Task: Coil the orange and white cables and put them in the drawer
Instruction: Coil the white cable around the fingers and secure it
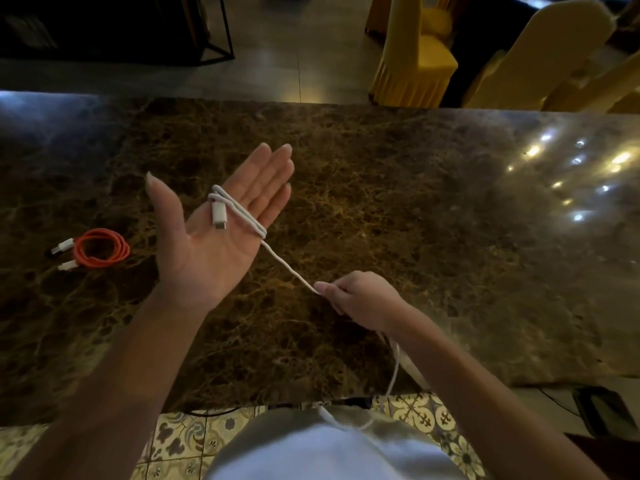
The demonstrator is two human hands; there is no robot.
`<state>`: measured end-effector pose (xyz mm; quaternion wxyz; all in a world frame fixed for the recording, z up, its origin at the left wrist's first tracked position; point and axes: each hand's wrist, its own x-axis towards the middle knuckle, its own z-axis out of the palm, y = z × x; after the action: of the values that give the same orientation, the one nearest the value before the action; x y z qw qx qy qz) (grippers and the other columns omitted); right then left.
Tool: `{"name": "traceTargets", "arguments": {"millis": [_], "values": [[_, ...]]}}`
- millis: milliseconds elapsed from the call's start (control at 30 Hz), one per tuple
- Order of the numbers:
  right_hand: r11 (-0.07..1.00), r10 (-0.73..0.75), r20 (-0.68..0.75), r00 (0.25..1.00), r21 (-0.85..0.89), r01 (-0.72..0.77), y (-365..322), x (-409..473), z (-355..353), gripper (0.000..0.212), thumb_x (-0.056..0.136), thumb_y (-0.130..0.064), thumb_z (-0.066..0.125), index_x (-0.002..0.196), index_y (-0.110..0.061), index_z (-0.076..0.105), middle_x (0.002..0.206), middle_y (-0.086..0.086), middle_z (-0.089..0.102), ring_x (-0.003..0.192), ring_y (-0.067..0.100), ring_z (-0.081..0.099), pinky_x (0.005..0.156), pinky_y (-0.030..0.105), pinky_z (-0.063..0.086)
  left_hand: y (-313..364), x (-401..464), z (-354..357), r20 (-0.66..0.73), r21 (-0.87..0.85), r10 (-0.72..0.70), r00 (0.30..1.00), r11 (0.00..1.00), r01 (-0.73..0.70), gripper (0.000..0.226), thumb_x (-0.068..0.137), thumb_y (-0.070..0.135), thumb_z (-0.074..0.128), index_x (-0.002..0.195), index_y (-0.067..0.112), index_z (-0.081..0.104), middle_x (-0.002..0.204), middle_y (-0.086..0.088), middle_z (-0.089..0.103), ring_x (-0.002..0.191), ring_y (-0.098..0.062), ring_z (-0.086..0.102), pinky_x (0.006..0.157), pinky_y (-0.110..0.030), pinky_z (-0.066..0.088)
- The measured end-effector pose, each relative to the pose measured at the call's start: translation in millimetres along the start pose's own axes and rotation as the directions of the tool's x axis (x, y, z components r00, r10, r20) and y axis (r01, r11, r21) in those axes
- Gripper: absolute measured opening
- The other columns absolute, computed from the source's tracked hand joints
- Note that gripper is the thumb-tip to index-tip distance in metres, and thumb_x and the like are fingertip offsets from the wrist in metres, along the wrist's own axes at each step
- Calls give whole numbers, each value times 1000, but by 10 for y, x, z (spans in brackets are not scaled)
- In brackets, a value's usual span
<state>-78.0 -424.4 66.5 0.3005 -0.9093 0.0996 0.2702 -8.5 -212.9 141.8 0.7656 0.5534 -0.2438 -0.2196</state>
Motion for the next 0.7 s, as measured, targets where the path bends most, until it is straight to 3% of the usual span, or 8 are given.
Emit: {"name": "traceTargets", "arguments": {"millis": [100,267,367,400,467,533,600,700], "values": [[981,-184,67,981,72,179,-47,-165,-89,59,104,-59,45,61,-21,59,57,-4,52,53,16,51,59,36,44,-75,133,-151,-32,146,-18,999,989,23,120,80,93,36,162,7,13,173,-12,16,161,-21,15,132,-44,8],[752,-606,102,789,399,525,-343,-493,-524,40,109,-28,49,76,-10,64,56,-11,42,49,9,36,51,26,31,-227,93,-179,-37,440,-62,997,895,72,119,74,101,24,162,21,28,172,1,25,160,-16,20,130,-56,10],[702,-665,33,746,371,609,-455,-502,-726,27,107,-16,52,94,-3,72,57,-13,47,48,2,39,50,15,31,-531,5,-365,48,499,-219,975,851,166,178,19,114,42,161,7,30,169,-12,31,158,-32,24,128,-42,17],[685,-679,-7,734,353,637,-463,-512,-773,24,107,-12,52,99,-3,73,58,-16,51,48,1,43,51,12,32,-736,-18,-533,126,502,-249,960,851,155,180,15,112,47,159,4,34,164,-16,39,154,-39,30,126,-45,21],[660,-690,-113,715,307,686,-455,-525,-847,22,106,-4,52,100,-3,73,61,-26,60,54,-8,56,56,4,40,-882,-180,-565,247,533,-160,956,846,4,129,63,103,46,148,7,51,151,1,56,145,-29,47,124,-48,30],[655,-675,-193,712,288,698,-465,-520,-906,24,105,-6,54,96,4,74,70,-19,67,63,-9,62,63,4,44,-693,-268,-181,180,542,-156,971,840,35,88,95,78,35,143,7,54,140,21,59,128,-5,54,113,-18,34],[661,-664,-228,712,265,702,-482,-502,-939,31,106,-16,55,90,4,72,73,-3,67,62,-2,58,63,11,43,-507,-202,239,228,569,-194,954,822,31,79,100,69,28,145,7,47,128,15,60,114,-10,50,95,-7,35],[660,-689,-186,701,240,712,-536,-509,-971,34,105,-22,54,83,-1,69,68,-1,61,58,7,52,58,21,41,-515,-182,285,313,547,-180,933,837,-22,83,93,80,31,150,21,47,145,2,61,137,-12,53,120,-34,36]]}}
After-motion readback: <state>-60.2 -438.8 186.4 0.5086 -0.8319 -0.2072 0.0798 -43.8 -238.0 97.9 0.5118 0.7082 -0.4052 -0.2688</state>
